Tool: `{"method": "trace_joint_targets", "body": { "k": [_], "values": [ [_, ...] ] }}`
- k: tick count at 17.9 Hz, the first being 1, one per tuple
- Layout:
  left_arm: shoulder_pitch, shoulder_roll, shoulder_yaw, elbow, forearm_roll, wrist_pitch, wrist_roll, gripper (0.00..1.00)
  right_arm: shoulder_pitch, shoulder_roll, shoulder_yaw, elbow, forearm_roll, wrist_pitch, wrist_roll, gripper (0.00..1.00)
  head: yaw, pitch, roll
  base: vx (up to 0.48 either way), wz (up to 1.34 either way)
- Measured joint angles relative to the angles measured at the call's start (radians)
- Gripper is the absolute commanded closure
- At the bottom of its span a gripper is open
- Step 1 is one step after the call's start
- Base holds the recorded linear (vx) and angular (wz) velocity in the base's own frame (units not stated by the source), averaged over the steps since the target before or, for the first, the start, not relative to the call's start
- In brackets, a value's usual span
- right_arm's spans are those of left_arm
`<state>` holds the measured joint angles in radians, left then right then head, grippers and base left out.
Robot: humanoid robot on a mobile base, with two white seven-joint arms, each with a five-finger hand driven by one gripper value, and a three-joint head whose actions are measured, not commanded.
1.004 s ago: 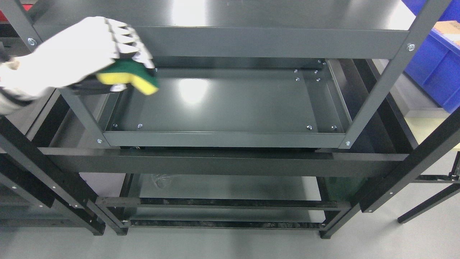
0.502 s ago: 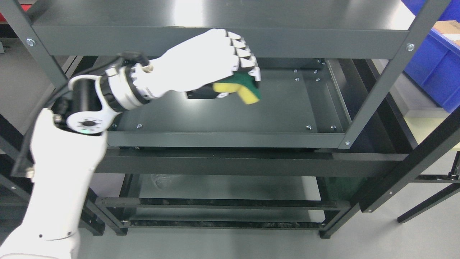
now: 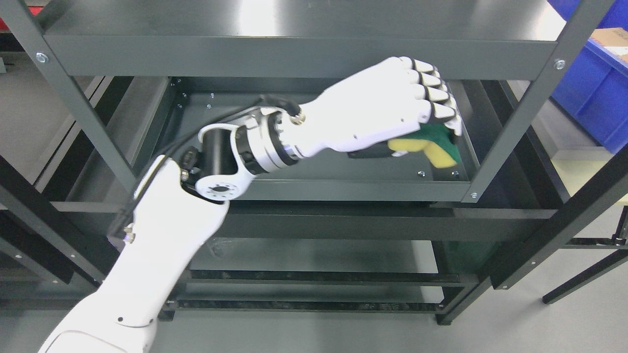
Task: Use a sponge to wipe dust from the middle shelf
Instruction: 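Withdraw the left hand holding the sponge from the shelf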
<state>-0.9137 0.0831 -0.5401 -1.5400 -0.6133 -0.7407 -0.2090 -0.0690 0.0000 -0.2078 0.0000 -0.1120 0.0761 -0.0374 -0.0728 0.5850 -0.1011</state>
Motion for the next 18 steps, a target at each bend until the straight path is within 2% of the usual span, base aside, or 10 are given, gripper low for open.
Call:
{"method": "trace_joint_targets", "body": {
  "k": [3,8,12,18],
  "values": [
    [0.069,-0.02,-0.04,0.043,0.037,0.036,0.022,1.0,0.0,0.0,0.0,0.0,0.0,0.0,0.0,0.0,0.0,0.0,0.0,0.0,0.0],
    [0.281,-0.045,-0.036,0.099,0.251,0.194,0.09,1.0,0.0,0.0,0.0,0.0,0.0,0.0,0.0,0.0,0.0,0.0,0.0,0.0,0.0],
    [0.424,-0.059,0.06,0.111,0.416,0.335,0.201,1.0,0.0,0.0,0.0,0.0,0.0,0.0,0.0,0.0,0.0,0.0,0.0,0.0,0.0],
    [0.523,-0.069,0.244,0.069,0.564,0.509,0.228,1.0,0.0,0.0,0.0,0.0,0.0,0.0,0.0,0.0,0.0,0.0,0.0,0.0,0.0]
  ]
}}
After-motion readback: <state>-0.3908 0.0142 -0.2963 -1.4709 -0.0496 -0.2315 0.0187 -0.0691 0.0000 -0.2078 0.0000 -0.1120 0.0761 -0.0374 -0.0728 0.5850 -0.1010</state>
